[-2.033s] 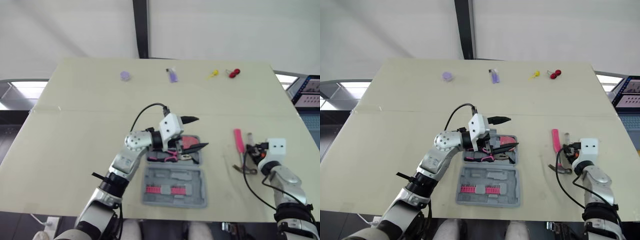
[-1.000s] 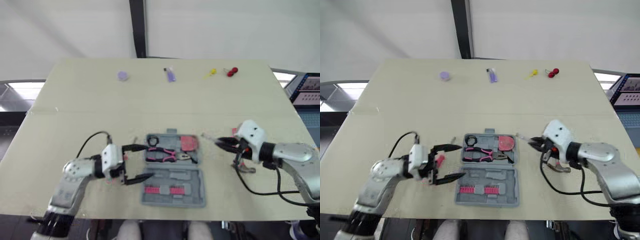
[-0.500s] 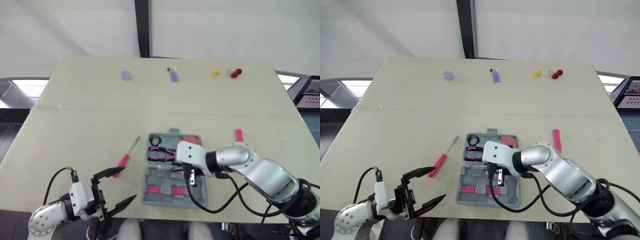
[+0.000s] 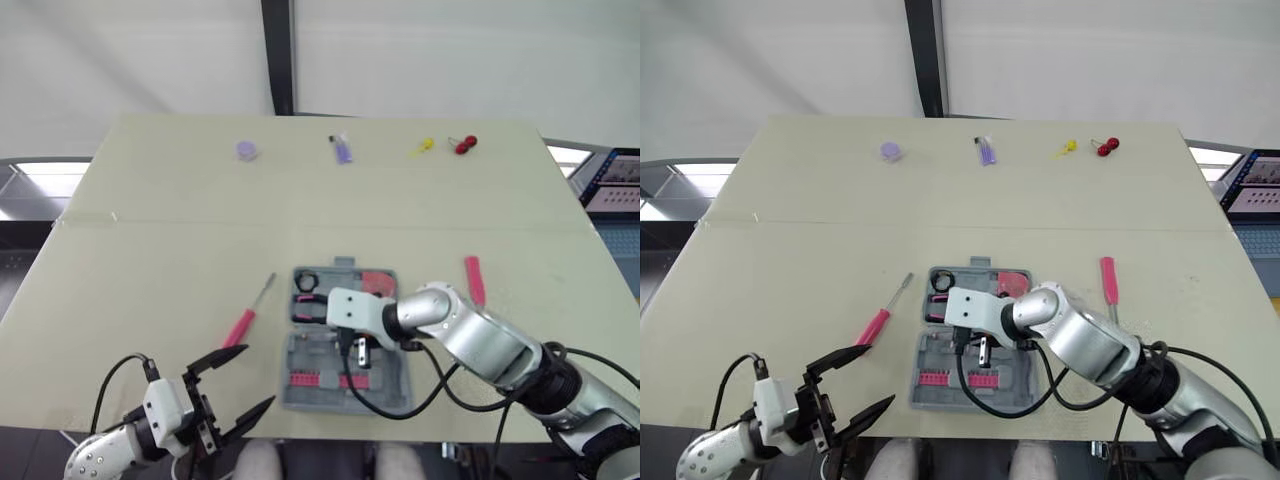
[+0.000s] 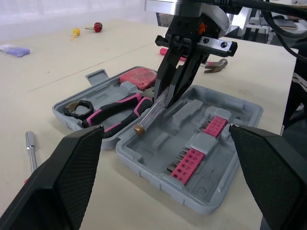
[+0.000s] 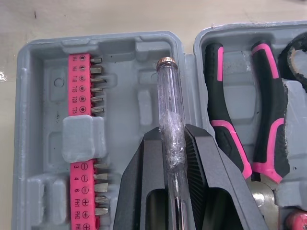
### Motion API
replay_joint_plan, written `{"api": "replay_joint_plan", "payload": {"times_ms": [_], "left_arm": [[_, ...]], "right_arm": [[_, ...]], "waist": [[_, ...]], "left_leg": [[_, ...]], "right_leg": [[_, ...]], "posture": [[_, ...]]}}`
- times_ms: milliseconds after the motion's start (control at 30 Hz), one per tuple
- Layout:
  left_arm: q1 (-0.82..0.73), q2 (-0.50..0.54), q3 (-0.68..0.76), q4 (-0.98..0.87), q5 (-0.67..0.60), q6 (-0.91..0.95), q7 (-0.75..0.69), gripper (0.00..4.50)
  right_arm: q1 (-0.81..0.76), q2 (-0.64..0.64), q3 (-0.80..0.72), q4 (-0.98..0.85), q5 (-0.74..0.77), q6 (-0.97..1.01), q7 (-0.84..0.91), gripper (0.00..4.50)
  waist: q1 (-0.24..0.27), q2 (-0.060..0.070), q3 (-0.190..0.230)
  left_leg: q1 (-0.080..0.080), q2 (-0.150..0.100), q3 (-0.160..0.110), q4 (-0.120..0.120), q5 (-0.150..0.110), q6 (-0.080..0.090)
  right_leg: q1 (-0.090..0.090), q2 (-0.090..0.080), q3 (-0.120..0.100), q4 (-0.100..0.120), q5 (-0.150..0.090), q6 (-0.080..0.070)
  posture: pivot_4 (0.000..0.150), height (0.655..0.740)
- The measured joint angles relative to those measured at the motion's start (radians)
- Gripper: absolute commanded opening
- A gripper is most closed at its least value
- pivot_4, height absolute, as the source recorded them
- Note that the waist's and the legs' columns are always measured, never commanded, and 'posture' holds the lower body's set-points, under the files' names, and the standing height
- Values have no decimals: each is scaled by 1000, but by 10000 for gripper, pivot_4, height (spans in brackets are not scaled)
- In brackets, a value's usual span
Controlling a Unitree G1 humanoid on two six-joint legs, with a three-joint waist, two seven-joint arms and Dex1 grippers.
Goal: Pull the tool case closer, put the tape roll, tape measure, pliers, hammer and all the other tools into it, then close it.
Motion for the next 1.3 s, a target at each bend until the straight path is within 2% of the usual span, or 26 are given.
{"api": "replay_joint_plan", "payload": {"times_ms": [567,1300], "left_arm": [[-26,-1,-3,8,32,-7,70,45000],[-43,1,-10,33,40,-7,82,45000]], "right_arm": [[9,36,37,69,-57,-49,11,336],[-1,68,46,70,-90,-24,21,336]], "waist": [[0,0,0],[0,0,0]], "left_leg": [[0,0,0,0,0,0],[0,0,0,0,0,0]], "right_leg": [[0,0,0,0,0,0],[0,0,0,0,0,0]], "posture": [[1500,7400],[1500,7400]]}}
